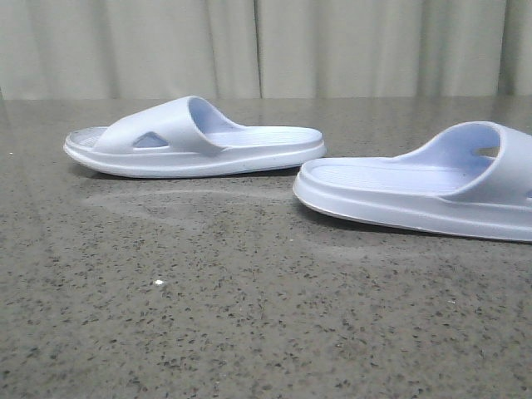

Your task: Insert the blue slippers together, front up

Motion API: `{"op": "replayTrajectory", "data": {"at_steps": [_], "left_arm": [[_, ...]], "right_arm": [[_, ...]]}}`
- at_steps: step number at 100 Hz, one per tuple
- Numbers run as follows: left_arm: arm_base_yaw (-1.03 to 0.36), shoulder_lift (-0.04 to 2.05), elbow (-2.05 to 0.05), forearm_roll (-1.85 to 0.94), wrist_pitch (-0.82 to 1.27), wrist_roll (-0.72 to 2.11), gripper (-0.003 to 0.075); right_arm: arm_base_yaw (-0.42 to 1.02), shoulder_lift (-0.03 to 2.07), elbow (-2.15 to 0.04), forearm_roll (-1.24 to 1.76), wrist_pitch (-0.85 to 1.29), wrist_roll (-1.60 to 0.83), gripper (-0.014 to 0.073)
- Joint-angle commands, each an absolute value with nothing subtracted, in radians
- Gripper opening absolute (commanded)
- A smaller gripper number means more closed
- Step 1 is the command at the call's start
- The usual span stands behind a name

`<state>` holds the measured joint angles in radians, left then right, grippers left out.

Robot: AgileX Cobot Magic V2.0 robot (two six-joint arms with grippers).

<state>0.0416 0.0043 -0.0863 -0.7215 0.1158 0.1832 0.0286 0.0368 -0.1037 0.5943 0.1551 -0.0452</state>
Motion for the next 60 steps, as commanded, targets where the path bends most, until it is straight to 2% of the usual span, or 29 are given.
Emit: {"op": "replayTrajectory", "data": {"at_steps": [1,14,27,46,53,60], "left_arm": [[0.044,0.078,-0.204,-0.661,0.145,0.18,0.0015],[0.044,0.25,-0.356,-0.489,0.286,0.18,0.0015],[0.044,0.401,-0.463,-0.453,0.406,0.18,0.0015],[0.044,0.51,-0.501,-0.453,0.486,0.187,0.0015],[0.044,0.541,-0.516,-0.455,0.505,0.187,0.0016],[0.044,0.568,-0.53,-0.46,0.513,0.187,0.0017]], "right_arm": [[0.023,0.143,-0.221,0.526,0.158,-0.058,-0.0083],[0.023,0.338,-0.376,0.434,0.305,-0.058,-0.0083],[0.023,0.53,-0.513,0.395,0.458,-0.058,-0.0084],[0.023,0.628,-0.578,0.38,0.558,-0.058,-0.0081],[0.023,0.632,-0.578,0.38,0.578,-0.058,-0.0047],[0.023,0.634,-0.578,0.38,0.588,-0.058,0.0027]]}}
